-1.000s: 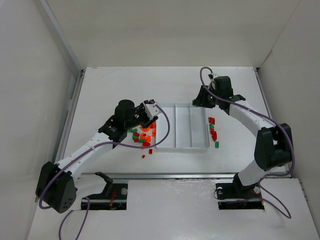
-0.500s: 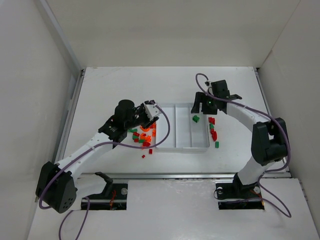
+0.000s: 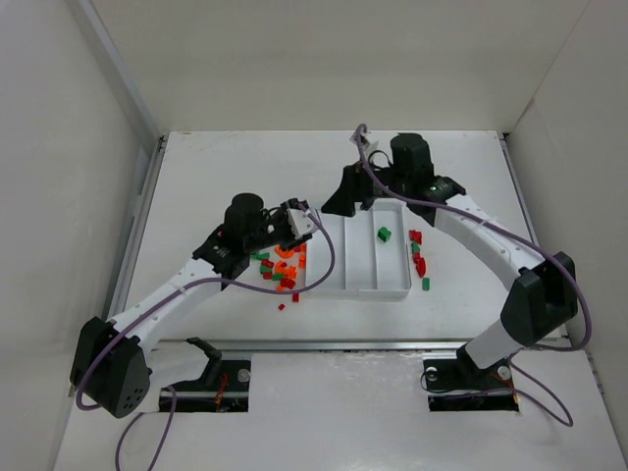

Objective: Sort the legos into containers by color

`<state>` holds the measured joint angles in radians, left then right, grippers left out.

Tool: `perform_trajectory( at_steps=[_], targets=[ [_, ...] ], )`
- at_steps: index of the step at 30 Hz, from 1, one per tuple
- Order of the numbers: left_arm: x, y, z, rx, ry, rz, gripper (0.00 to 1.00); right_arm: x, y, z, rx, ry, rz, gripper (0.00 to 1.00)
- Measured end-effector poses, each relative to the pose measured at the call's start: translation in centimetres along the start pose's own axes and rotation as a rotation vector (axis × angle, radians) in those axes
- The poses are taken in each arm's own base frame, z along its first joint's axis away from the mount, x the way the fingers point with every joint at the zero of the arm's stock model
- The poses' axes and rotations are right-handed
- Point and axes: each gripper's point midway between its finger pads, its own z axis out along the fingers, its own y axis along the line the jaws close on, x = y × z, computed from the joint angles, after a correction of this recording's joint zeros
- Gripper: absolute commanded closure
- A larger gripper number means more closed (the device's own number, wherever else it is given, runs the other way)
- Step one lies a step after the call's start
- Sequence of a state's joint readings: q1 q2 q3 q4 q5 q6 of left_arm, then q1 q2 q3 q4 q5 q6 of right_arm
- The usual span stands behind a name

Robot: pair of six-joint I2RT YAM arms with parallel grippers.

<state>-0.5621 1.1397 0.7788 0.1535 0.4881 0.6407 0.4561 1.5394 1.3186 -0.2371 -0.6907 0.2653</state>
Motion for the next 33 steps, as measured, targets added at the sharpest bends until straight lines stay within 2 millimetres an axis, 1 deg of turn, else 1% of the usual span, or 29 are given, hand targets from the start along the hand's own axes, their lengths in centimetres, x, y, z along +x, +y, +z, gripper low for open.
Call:
perform_trajectory(
  at_steps=[2,3,5,9,13,19,20,23,26,27,30,31,32,33],
  targets=[
    [-0.4,0.1,0.1,0.004,-0.017,0.019,1.00,-0.1,3.0,1.2,-0.108,0.018,-0.042,0.19],
    [-0.6,0.2,0.1,0.004,-0.024,0.029,1.00,0.0,4.2,1.6,-0.152,0.031,-0.053,0.19],
    [-0.9,0.2,0.2,0.009,-0.038,0.045,1.00,0.2,5.1,2.0,-0.197,0.048,-0.058,0.19],
    [-1.4,0.4,0.3,0.007,-0.060,0.062,1.00,0.2,4.8,2.5,-0.222,0.063,-0.047,0.19],
    [-1.8,0.5,0.3,0.003,-0.077,0.071,1.00,0.7,4.3,2.9,-0.228,0.079,-0.032,0.22],
    [-2.4,0.6,0.4,0.001,-0.100,0.082,1.00,1.2,4.3,3.4,-0.252,0.100,-0.022,0.23],
    [-2.5,0.6,0.4,0.002,-0.103,0.084,1.00,1.3,4.2,3.6,-0.255,0.104,-0.020,0.26],
    [-2.8,0.5,0.5,0.004,-0.111,0.087,1.00,1.7,4.0,4.1,-0.258,0.117,-0.012,0.28],
    [-2.9,0.6,0.5,0.003,-0.115,0.089,1.00,1.9,3.7,4.4,-0.260,0.126,-0.006,0.39],
    [-2.9,0.6,0.5,0.002,-0.116,0.090,1.00,1.9,3.7,4.6,-0.261,0.128,-0.003,0.53],
    [-2.7,0.8,0.5,-0.005,-0.109,0.090,1.00,1.8,4.1,4.5,-0.276,0.134,0.008,0.74],
    [-2.8,0.8,0.5,-0.007,-0.110,0.092,1.00,1.8,4.2,4.5,-0.278,0.136,0.015,0.88],
    [-2.8,0.9,0.6,-0.010,-0.112,0.093,1.00,1.8,4.2,4.5,-0.281,0.136,0.016,0.95],
    [-2.9,0.9,0.6,-0.011,-0.113,0.093,0.93,1.8,4.2,4.5,-0.281,0.136,0.016,1.00]
  ],
)
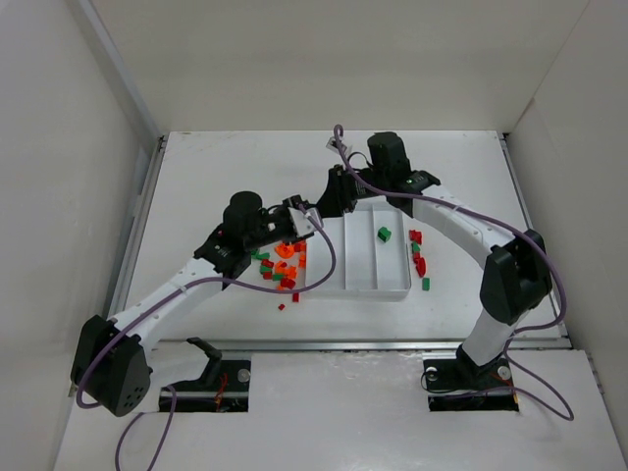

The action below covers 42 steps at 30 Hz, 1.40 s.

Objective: Sort the legos into containers by color

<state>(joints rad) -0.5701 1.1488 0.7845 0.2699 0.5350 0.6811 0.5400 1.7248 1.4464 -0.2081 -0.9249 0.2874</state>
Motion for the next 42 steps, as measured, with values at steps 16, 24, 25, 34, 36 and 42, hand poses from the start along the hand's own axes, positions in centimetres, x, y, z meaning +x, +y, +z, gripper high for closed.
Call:
perform_trajectory(
  at_steps=[16,24,25,34,36,42],
  targets=[
    [1.4,-0.2,-0.5,0.000,0.074,-0.010,0.21,-0.1,-0.1,0.0,0.006,-0.002,-0.012,1.00],
    [1.7,0.4,-0.8,-0.038,0.097,-0.008,0.65,-0.1,-0.2,0.0,0.008,-0.003,-0.012,1.00],
    [1.7,0.4,-0.8,-0.036,0.097,-0.008,0.68,-0.1,-0.2,0.0,0.010,-0.005,-0.013,1.00],
    [1.7,0.4,-0.8,-0.041,0.102,-0.010,1.00,-0.3,-0.5,-0.2,0.021,-0.014,-0.005,1.00],
    [1.6,0.4,-0.8,-0.040,0.097,-0.008,1.00,-0.2,-0.8,-0.7,0.033,-0.020,0.007,1.00],
    [2.3,-0.1,-0.9,-0.033,0.129,-0.027,1.00,-1.9,-5.3,-8.9,0.255,-0.184,0.062,1.00]
  ],
)
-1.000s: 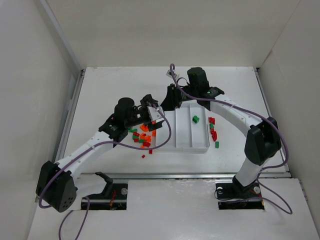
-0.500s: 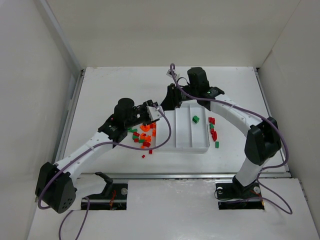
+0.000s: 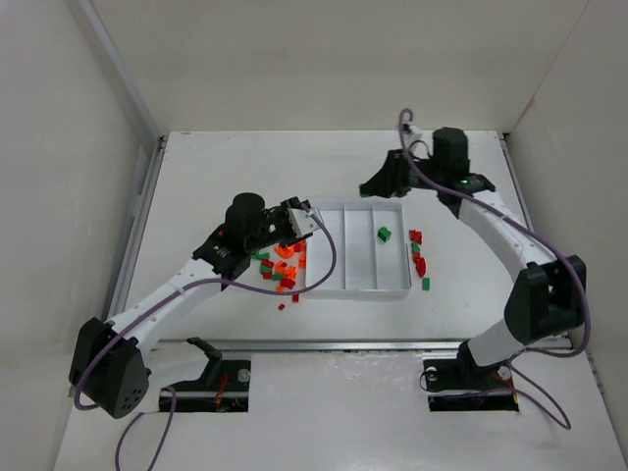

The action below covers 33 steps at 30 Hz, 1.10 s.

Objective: Sort the legos into containers by color

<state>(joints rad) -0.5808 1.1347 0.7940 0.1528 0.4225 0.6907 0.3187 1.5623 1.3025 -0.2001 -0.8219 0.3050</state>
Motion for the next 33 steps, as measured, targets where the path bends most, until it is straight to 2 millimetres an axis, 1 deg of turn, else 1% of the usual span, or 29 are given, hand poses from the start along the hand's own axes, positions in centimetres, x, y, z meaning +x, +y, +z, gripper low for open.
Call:
perform_trajectory(
  at_steps=[2,3,5,7,8,9,10,11,12,14,15,18,19,20,23,24,26,28,30,33],
  targets=[
    [0.2,0.2,-0.1,-0.008,0.009,-0.003,1.00,-1.4,-3.0,-3.0,0.105,-0.077,0.022,1.00],
    [0.2,0.1,-0.1,-0.007,0.011,-0.003,1.00,-1.7,-4.0,-4.0,0.144,-0.102,0.031,1.00],
    [0.3,0.1,-0.1,-0.009,0.013,-0.007,1.00,-1.4,-5.1,-4.9,0.191,-0.120,0.044,1.00],
    [0.3,0.1,-0.1,-0.009,0.012,-0.011,1.00,-0.3,-6.4,-4.8,0.247,-0.107,0.073,0.99],
    [0.3,0.1,-0.1,-0.009,0.012,-0.012,1.00,0.4,-7.2,-4.7,0.281,-0.092,0.091,0.97],
    [0.3,0.1,-0.1,-0.009,0.012,-0.015,1.00,1.1,-8.3,-4.4,0.320,-0.074,0.115,0.95],
    [0.3,0.1,-0.1,-0.009,0.012,-0.018,1.00,2.1,-10.0,-4.2,0.371,-0.048,0.143,0.91],
    [0.3,0.1,-0.1,-0.009,0.012,-0.019,1.00,2.7,-10.8,-4.1,0.396,-0.032,0.159,0.91],
    [0.3,0.1,-0.1,-0.010,0.012,-0.018,1.00,3.6,-11.9,-3.9,0.425,-0.010,0.181,0.87],
    [0.3,0.1,-0.1,-0.010,0.012,-0.018,1.00,5.4,-14.0,-3.4,0.477,0.036,0.224,0.81],
    [0.3,0.1,-0.1,-0.010,0.012,-0.018,1.00,6.3,-15.0,-3.2,0.498,0.061,0.244,0.73],
    [0.3,0.1,-0.1,-0.011,0.012,-0.019,1.00,8.6,-17.0,-2.8,0.545,0.124,0.288,0.54],
    [0.3,0.1,-0.1,-0.011,0.012,-0.020,1.00,9.0,-17.4,-2.7,0.556,0.140,0.296,0.45],
    [0.3,0.1,-0.1,-0.011,0.012,-0.021,1.00,9.3,-17.8,-2.6,0.565,0.151,0.301,0.41],
    [0.3,0.1,-0.1,-0.012,0.013,-0.021,1.00,9.1,-18.2,-2.5,0.575,0.156,0.293,0.31],
    [0.3,0.1,-0.1,-0.012,0.013,-0.021,1.00,9.0,-18.2,-2.5,0.574,0.154,0.287,0.31],
    [0.3,0.1,-0.1,-0.012,0.013,-0.021,1.00,8.6,-18.2,-2.5,0.571,0.149,0.276,0.21],
    [0.3,0.1,-0.1,-0.011,0.013,-0.021,1.00,8.3,-17.9,-2.6,0.565,0.144,0.266,0.21],
    [0.3,0.1,-0.1,-0.011,0.013,-0.020,1.00,7.9,-17.3,-2.7,0.549,0.137,0.258,0.21],
    [0.3,0.2,-0.1,-0.010,0.012,-0.005,1.00,6.7,-15.2,-2.5,0.493,0.118,0.228,0.20]
  ],
)
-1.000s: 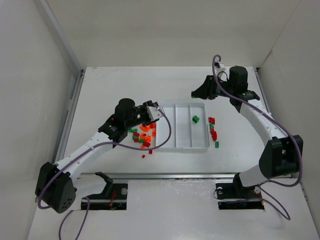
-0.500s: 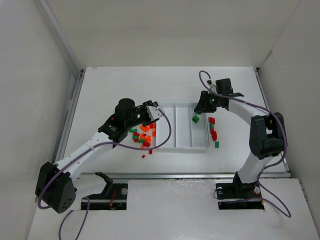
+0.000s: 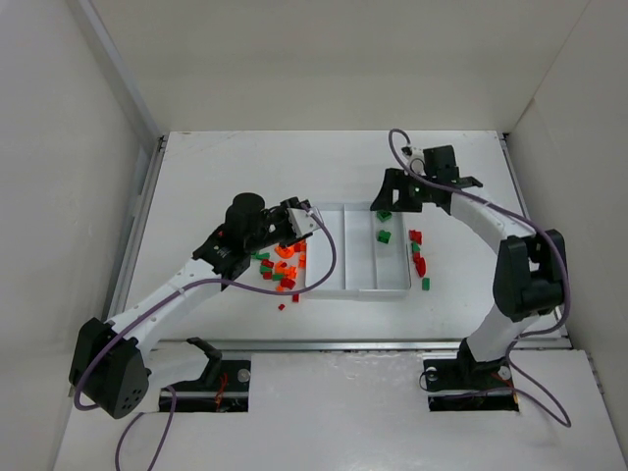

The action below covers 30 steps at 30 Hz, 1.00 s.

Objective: Sort the legos into containers by color

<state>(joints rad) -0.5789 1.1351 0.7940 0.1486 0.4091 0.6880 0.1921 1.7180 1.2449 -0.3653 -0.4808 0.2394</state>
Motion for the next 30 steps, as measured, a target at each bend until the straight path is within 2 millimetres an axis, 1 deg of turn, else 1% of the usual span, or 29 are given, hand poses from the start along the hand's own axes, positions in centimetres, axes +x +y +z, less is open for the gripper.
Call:
perform_trajectory(
  at_steps=[2,3,5,6,9,10,11,12,14,19,22,27,28,30],
  targets=[
    [-0.1,0.0,0.0,0.001,-0.003,0.010,1.00,-0.8,3.4,-1.0,-0.081,-0.032,-0.055,0.19],
    [-0.1,0.1,0.0,0.001,-0.005,0.015,1.00,-1.1,5.5,-1.4,-0.135,-0.047,-0.089,0.17],
    [-0.3,0.1,0.1,0.001,-0.014,0.024,1.00,-1.6,10.5,-2.1,-0.260,-0.068,-0.174,0.17],
    [-0.5,0.2,0.1,0.001,-0.022,0.030,1.00,-1.8,13.2,-2.4,-0.327,-0.073,-0.219,0.12],
    [-0.9,0.2,0.3,0.008,-0.043,0.047,1.00,-1.8,19.8,-3.4,-0.509,-0.073,-0.325,0.12],
    [-1.0,0.2,0.4,0.012,-0.050,0.051,1.00,-1.8,21.5,-3.7,-0.559,-0.071,-0.353,0.12],
    [-1.1,0.1,0.4,0.016,-0.055,0.054,1.00,-1.8,22.7,-3.9,-0.597,-0.071,-0.372,0.12],
    [-1.2,0.1,0.4,0.019,-0.059,0.058,1.00,-1.7,23.5,-4.0,-0.625,-0.068,-0.385,0.12],
    [-1.4,0.0,0.5,0.023,-0.070,0.064,1.00,-1.6,24.0,-4.0,-0.661,-0.053,-0.388,0.12],
    [-1.9,0.3,0.6,0.017,-0.091,0.075,1.00,-0.5,23.9,-2.7,-0.692,0.007,-0.362,0.12],
    [-2.2,0.5,0.6,0.008,-0.101,0.080,1.00,-0.1,24.0,-2.4,-0.699,0.025,-0.356,0.13],
    [-2.3,0.6,0.6,0.004,-0.107,0.083,1.00,0.5,24.6,-2.6,-0.731,0.047,-0.362,0.21],
    [-2.4,0.6,0.6,0.003,-0.109,0.084,1.00,0.7,24.7,-2.5,-0.738,0.055,-0.362,0.28],
    [-2.5,0.7,0.6,-0.001,-0.112,0.086,1.00,1.3,25.0,-2.4,-0.755,0.072,-0.364,0.34]
  ],
)
